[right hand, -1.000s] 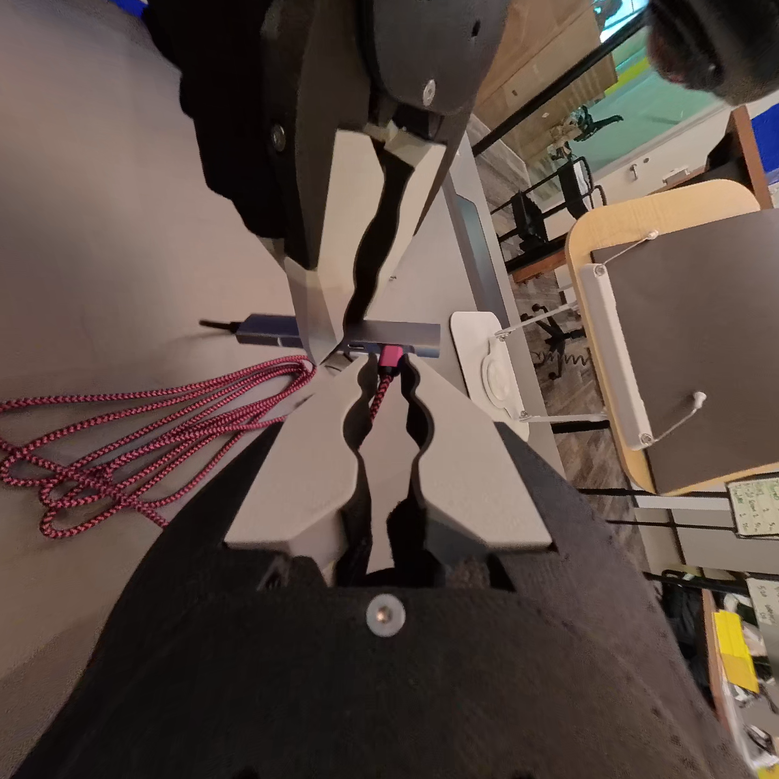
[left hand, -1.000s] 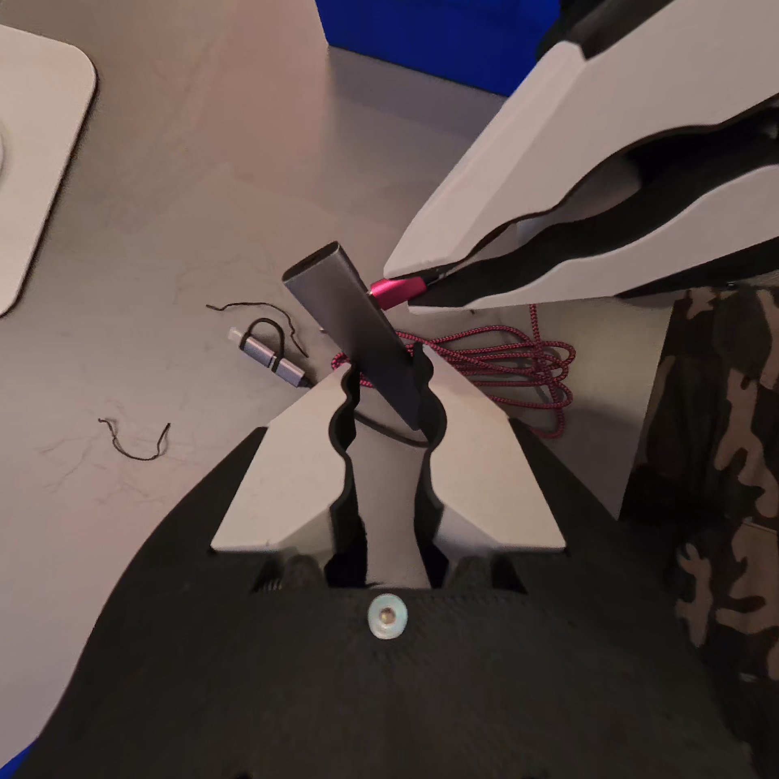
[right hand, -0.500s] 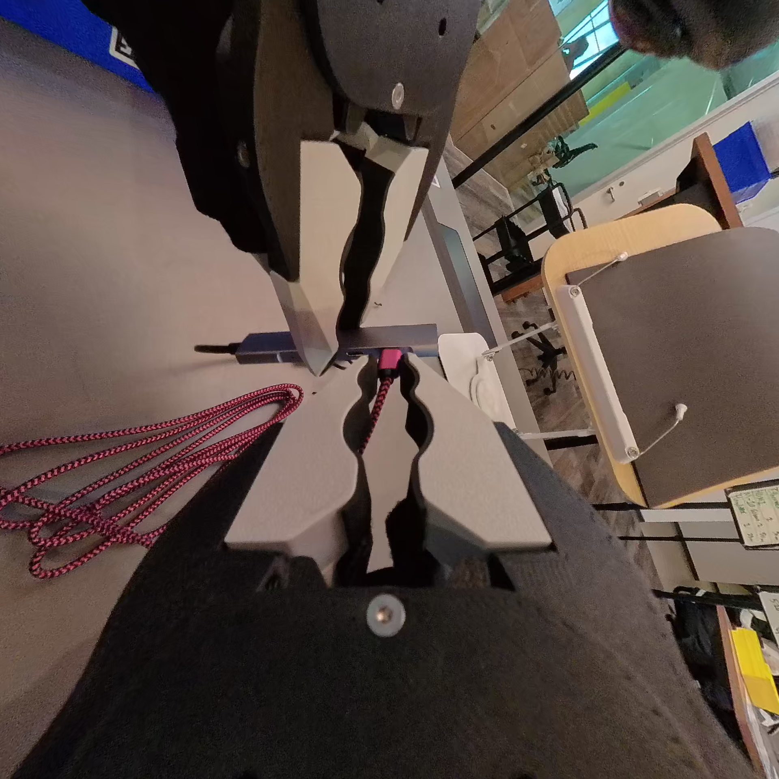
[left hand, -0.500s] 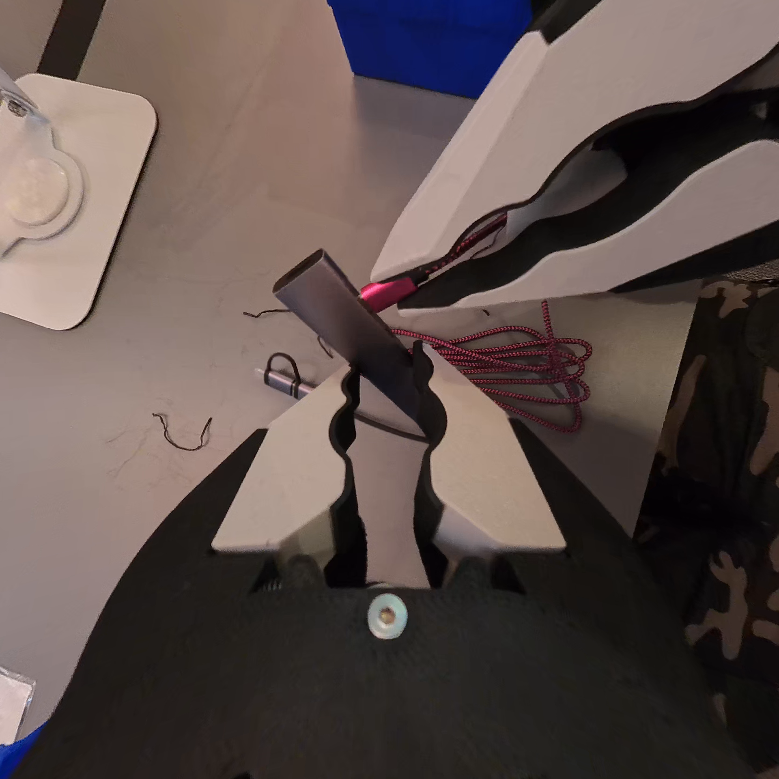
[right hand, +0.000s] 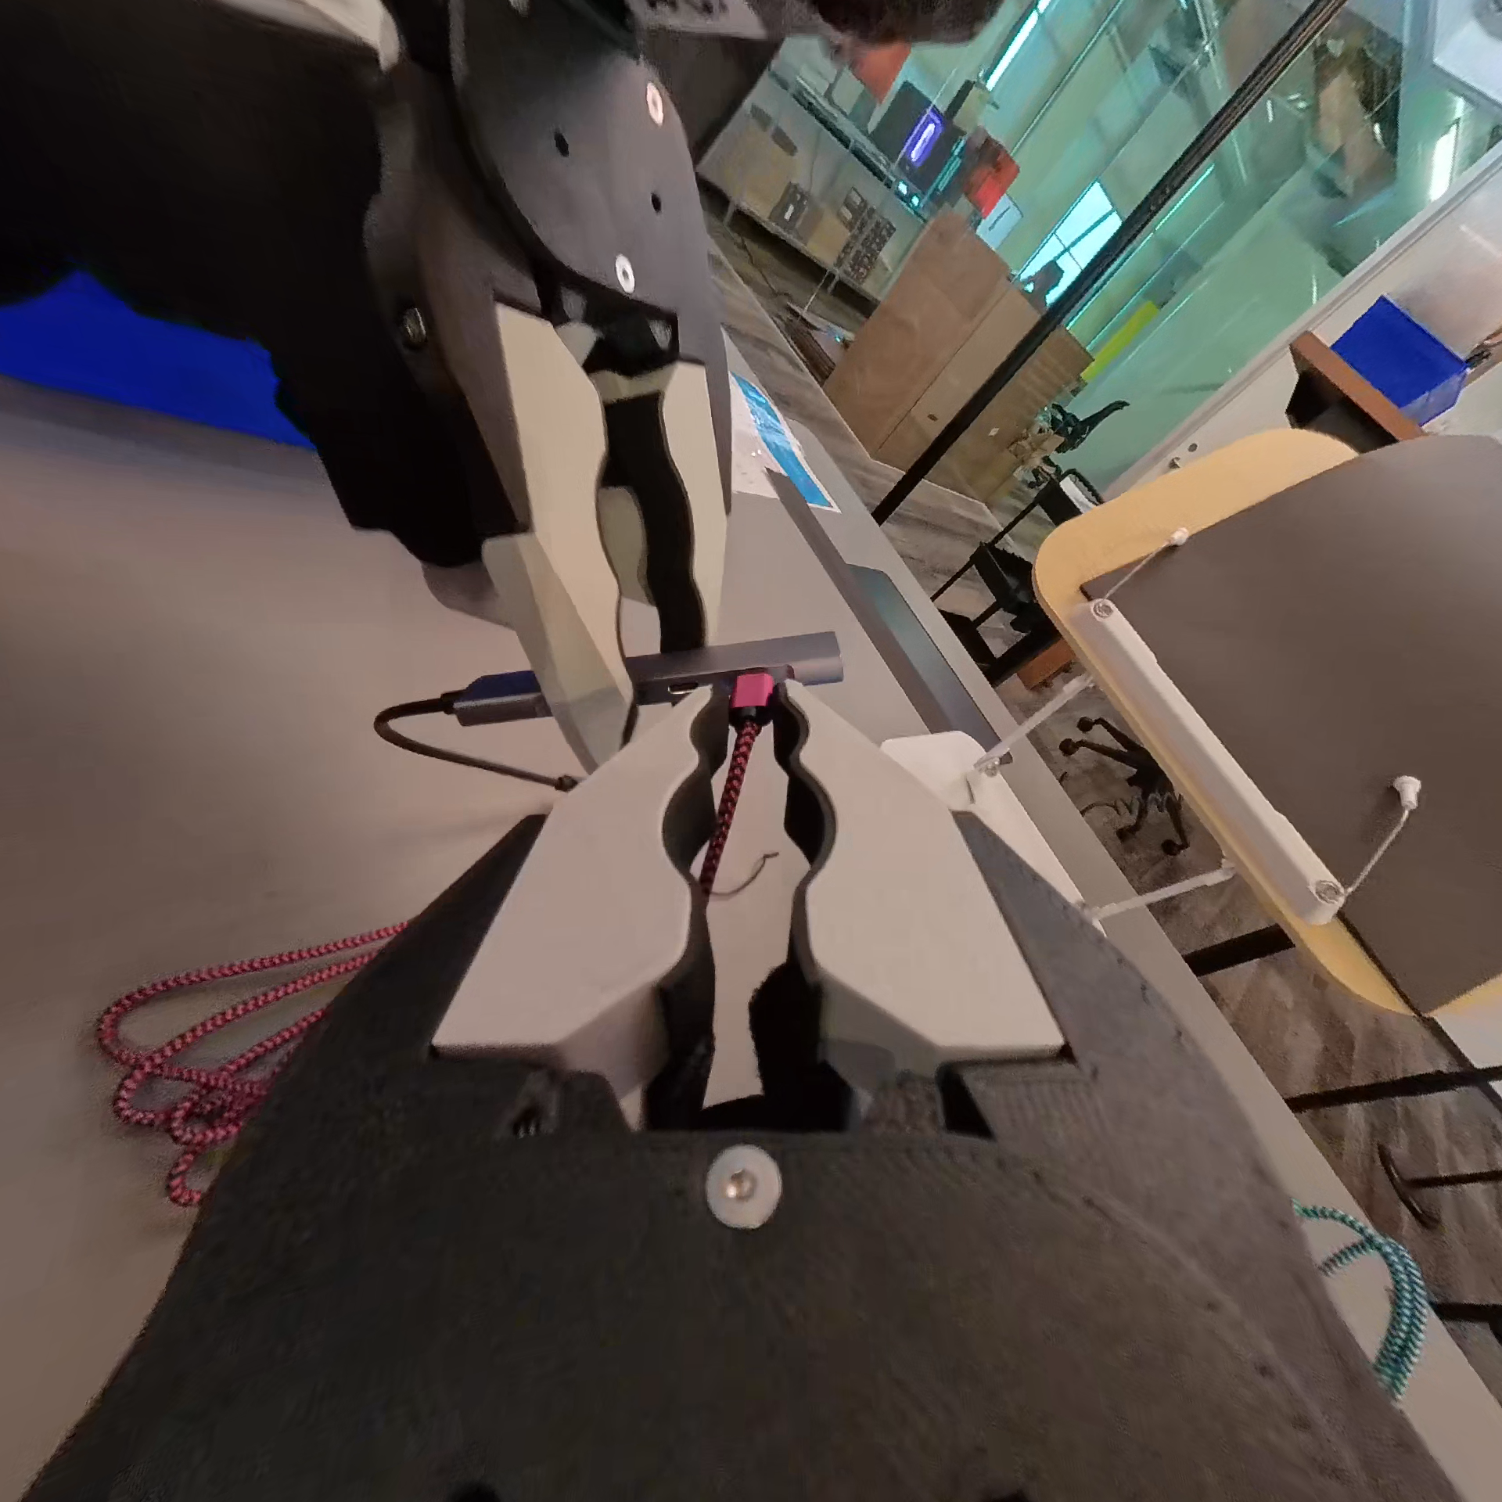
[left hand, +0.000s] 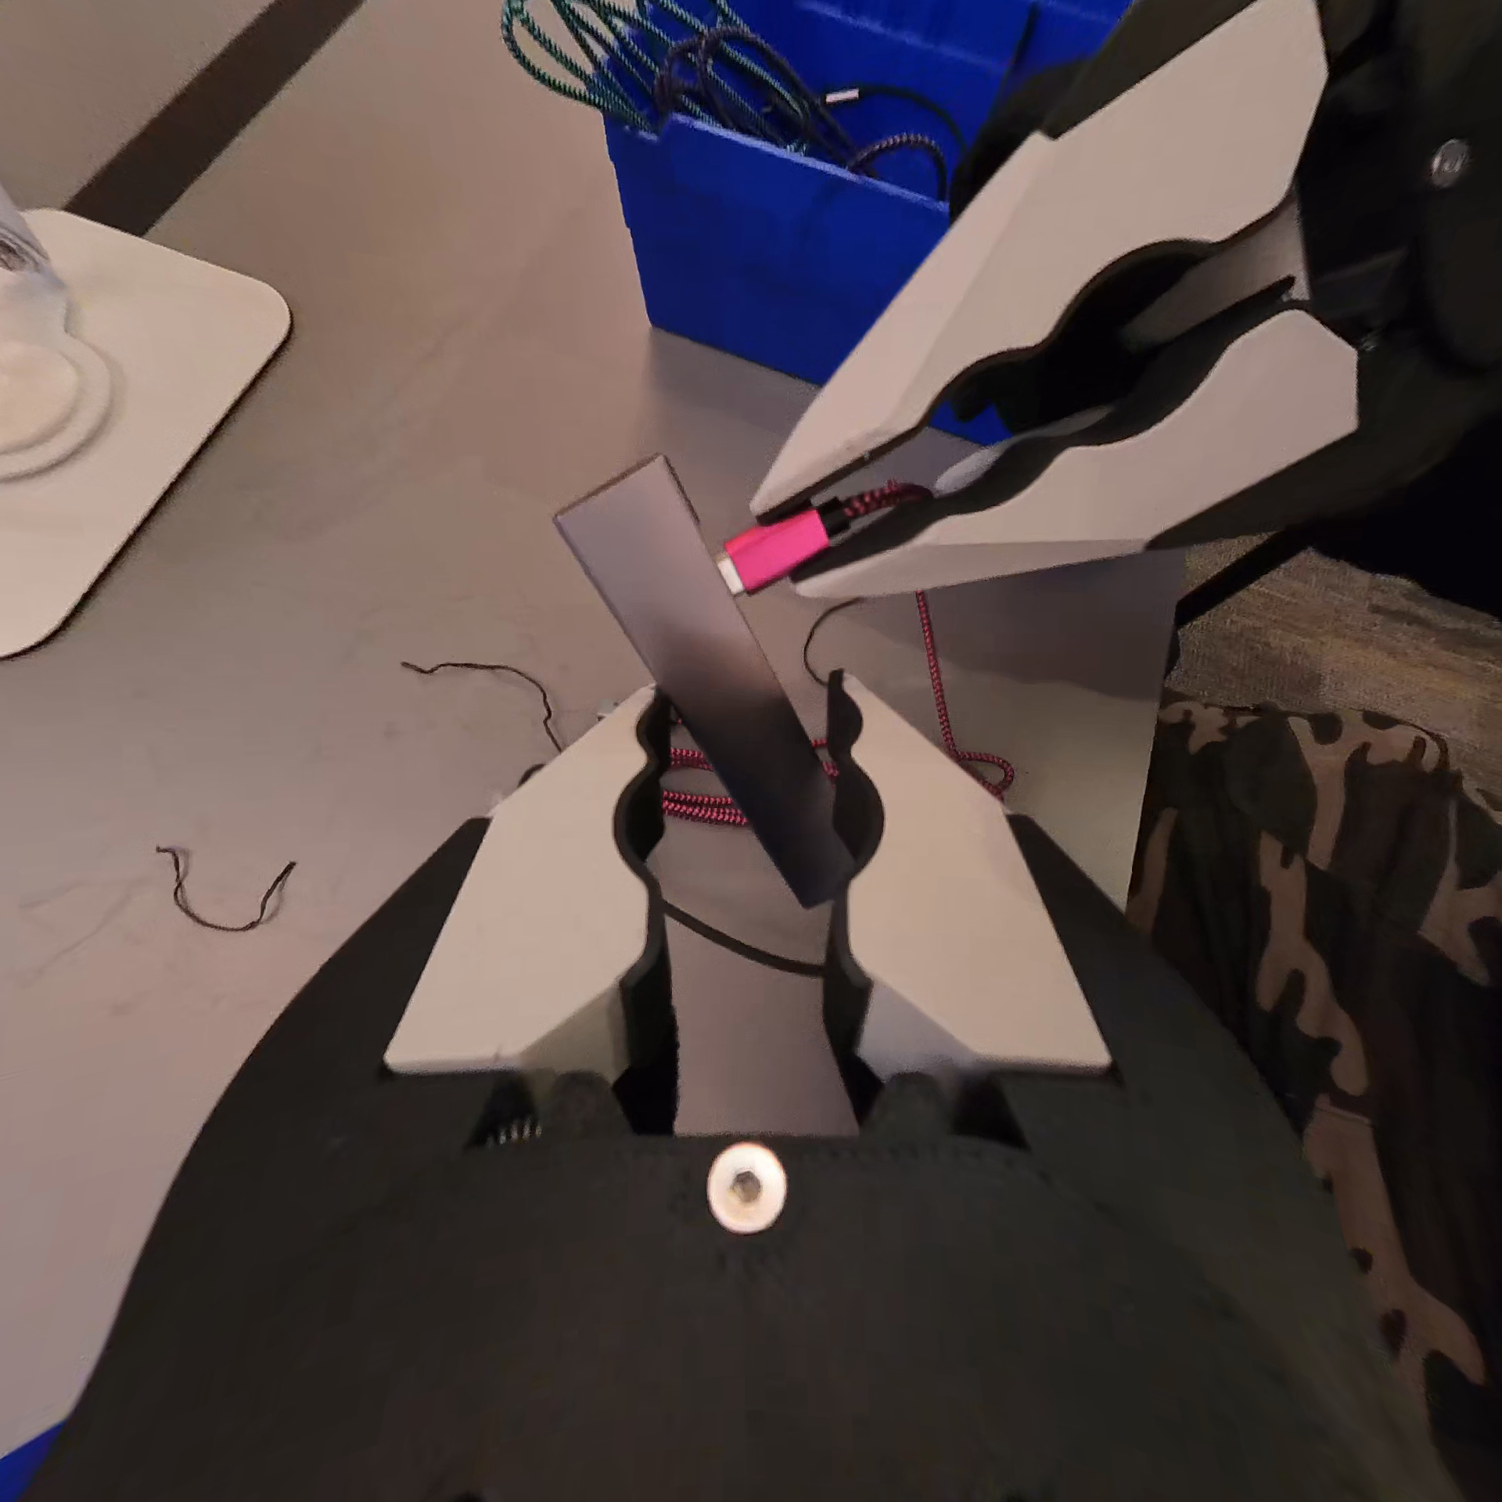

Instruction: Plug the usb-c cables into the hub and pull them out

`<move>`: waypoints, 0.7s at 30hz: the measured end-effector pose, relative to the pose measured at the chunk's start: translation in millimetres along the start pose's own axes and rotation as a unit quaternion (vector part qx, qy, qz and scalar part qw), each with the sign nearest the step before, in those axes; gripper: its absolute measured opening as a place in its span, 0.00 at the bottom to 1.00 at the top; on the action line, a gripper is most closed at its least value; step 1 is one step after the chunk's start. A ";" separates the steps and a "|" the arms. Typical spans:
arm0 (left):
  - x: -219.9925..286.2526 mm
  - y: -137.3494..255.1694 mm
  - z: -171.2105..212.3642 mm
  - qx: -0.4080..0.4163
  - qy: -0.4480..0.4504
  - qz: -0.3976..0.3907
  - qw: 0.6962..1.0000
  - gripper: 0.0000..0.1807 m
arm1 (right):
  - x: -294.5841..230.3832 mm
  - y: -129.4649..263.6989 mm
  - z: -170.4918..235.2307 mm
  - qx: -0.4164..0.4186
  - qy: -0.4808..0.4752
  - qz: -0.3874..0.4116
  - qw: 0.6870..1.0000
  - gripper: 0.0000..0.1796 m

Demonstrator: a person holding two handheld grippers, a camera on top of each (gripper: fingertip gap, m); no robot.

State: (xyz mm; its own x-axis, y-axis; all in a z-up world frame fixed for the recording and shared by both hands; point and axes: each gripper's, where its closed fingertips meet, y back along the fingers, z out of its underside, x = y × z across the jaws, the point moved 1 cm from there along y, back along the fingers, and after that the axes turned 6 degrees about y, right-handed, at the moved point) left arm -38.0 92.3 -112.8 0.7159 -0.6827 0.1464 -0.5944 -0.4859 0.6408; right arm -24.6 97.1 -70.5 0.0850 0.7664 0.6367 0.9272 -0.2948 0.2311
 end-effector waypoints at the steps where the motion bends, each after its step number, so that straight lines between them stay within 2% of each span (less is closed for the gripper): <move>1: 0.5 -0.6 -0.7 0.004 0.000 0.000 1.000 0.19 | -0.6 0.4 -3.3 0.007 -0.003 -0.001 1.000 0.05; 5: -4.1 -1.5 2.2 0.005 0.014 -0.017 1.000 0.14 | -1.1 -1.0 -1.4 0.007 -0.008 -0.006 1.000 0.05; 8: -16.5 -0.5 9.5 -0.011 0.007 -0.065 0.998 0.12 | -5.2 -3.1 7.2 -0.005 -0.014 -0.015 1.000 0.06; 11: -21.5 -4.8 25.1 -0.046 -0.010 -0.083 0.995 0.12 | -9.1 -5.8 18.2 -0.025 -0.031 -0.032 0.999 0.13; 12: -23.6 -7.8 32.6 -0.060 -0.009 -0.084 0.995 0.12 | -10.9 -6.3 21.0 -0.031 -0.034 -0.038 0.998 0.11; 13: -23.4 -10.9 37.8 -0.065 -0.008 -0.079 0.995 0.11 | -18.8 -6.5 22.2 -0.032 -0.033 -0.061 0.997 0.00; 18: -35.5 -16.1 59.7 -0.090 0.026 -0.076 0.993 0.11 | -39.7 -17.2 38.0 -0.068 -0.041 -0.099 0.992 0.00; 19: -40.1 -13.2 62.0 -0.083 0.038 -0.074 0.993 0.11 | -42.7 -20.3 43.3 -0.081 -0.049 -0.107 0.990 0.01; 21: -48.4 -6.0 67.9 -0.076 0.063 -0.071 0.993 0.11 | -44.4 -30.4 54.1 -0.104 -0.070 -0.109 0.986 0.11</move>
State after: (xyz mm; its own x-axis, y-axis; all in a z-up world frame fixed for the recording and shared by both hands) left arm -94.0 91.2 -174.9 0.8344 -0.5350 0.1321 -0.4280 -0.4782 0.7669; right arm -36.9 102.9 -145.6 -0.0455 0.8912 0.4513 0.8358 -0.2135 0.5058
